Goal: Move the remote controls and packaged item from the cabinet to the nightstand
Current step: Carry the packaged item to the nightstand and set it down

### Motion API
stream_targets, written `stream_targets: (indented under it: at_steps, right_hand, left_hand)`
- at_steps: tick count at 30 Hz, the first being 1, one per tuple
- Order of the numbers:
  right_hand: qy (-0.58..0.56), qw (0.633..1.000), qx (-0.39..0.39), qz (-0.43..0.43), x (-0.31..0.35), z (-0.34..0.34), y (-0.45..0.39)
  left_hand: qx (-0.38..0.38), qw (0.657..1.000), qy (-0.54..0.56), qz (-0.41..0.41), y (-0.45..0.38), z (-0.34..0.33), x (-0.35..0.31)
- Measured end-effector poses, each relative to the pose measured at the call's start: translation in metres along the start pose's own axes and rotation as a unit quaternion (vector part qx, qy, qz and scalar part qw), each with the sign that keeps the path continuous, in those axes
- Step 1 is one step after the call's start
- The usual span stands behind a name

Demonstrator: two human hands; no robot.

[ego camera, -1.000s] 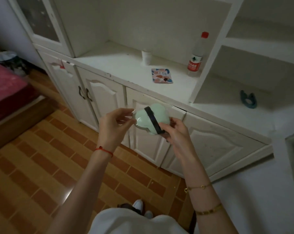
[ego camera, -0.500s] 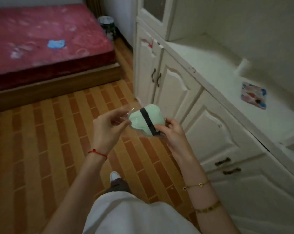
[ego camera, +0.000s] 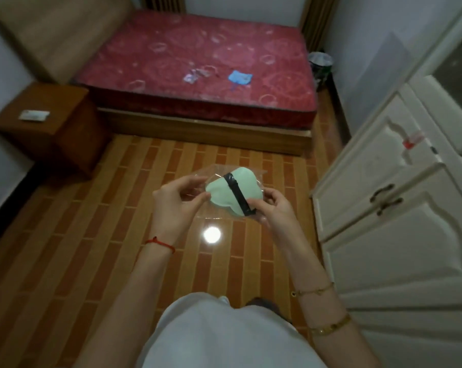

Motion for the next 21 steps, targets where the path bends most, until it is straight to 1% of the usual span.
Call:
stream_targets:
  at_steps: [6, 13, 17, 21]
  right_hand:
    - [0.056, 0.995, 0.083, -0.023, 0.026, -0.061, -0.086]
    - [0.107, 0.979, 0.165, -0.046, 0.048, -0.119, -0.201]
    - [0.141, 0.966, 0.210, -0.051, 0.079, -0.157, -0.278]
    - [0.180, 0.950, 0.254, -0.026, 0.121, -0.200, -0.349]
  left_hand:
    - [-0.076, 0.995, 0.000, 0.071, -0.036, 0.056, 0.046]
    - [-0.160, 0.978, 0.010, 0.136, -0.096, 0.105, 0.098]
    - [-0.207, 0.964, 0.010, 0.165, -0.148, 0.144, 0.118]
    - [-0.253, 0.950, 0.004, 0.183, -0.202, 0.189, 0.132]
Point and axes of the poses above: each hand's wrist, its own y-axis away from the middle knuckle, its own z-axis out of the back of the hand, x = y × z, the point moved 6 cm from there along -y, towards the middle knuckle, and after that the axes turned 13 degrees about x, right-handed, at the moved point
